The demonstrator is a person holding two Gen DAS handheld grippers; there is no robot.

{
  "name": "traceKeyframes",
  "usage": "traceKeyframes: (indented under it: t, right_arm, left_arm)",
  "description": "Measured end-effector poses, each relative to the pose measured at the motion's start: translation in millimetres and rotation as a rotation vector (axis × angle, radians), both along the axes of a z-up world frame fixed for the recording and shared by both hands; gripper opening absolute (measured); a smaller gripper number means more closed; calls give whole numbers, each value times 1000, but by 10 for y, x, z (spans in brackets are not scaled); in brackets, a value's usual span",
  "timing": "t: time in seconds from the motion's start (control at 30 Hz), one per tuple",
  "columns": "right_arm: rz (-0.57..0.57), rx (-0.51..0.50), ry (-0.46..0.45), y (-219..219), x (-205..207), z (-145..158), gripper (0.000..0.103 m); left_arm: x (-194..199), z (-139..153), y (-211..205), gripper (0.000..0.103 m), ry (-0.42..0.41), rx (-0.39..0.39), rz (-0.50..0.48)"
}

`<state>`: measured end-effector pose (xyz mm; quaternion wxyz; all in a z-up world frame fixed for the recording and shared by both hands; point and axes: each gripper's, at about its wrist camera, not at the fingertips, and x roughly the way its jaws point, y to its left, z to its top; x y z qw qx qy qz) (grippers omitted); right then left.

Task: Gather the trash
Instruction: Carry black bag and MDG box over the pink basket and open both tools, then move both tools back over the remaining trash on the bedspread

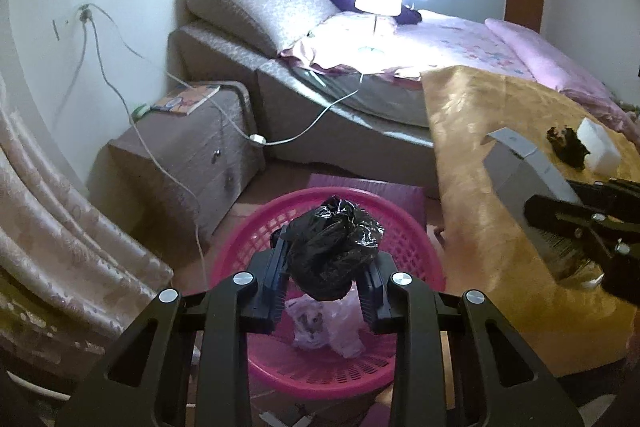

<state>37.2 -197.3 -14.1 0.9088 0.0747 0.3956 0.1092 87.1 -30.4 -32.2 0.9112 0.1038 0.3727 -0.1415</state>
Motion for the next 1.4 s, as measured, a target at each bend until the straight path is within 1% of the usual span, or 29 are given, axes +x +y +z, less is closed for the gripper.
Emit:
traceKeyframes:
  t: [0.2, 0.4, 0.7, 0.77, 0.8, 0.83, 0.97, 1.07, 1.17, 1.4]
  right_arm:
    - [45, 7, 36, 211, 159, -120, 34]
    - [74, -5, 59, 331, 272, -230, 34]
    - [96, 10, 79, 433, 335, -295, 35]
    - [95, 14, 79, 435, 330, -296, 39]
    - [93, 17, 77, 429, 327, -296, 44]
    - [89, 19, 73, 419, 321, -290, 47]
    - [76, 27, 65, 374, 288, -272, 48]
    - [62, 32, 59, 317, 245, -252, 49]
    - [47, 40, 50, 249, 203, -227, 49]
    - [9, 46, 15, 109, 67, -143, 50]
  left_arm:
    - [70, -130, 27, 28, 26, 32, 14]
    - [129, -221, 107, 28, 54, 36, 36]
    - [198, -289, 165, 30, 89, 28, 54]
    - [201, -288, 171, 36, 91, 26, 58]
    - [201, -285, 176, 38, 91, 25, 61]
    - [202, -282, 181, 41, 90, 25, 63]
    - [203, -271, 182, 52, 83, 24, 74]
    - [207, -262, 194, 59, 83, 21, 83]
    - [210, -251, 203, 63, 81, 14, 92]
    - [180, -206, 179, 69, 66, 2, 92]
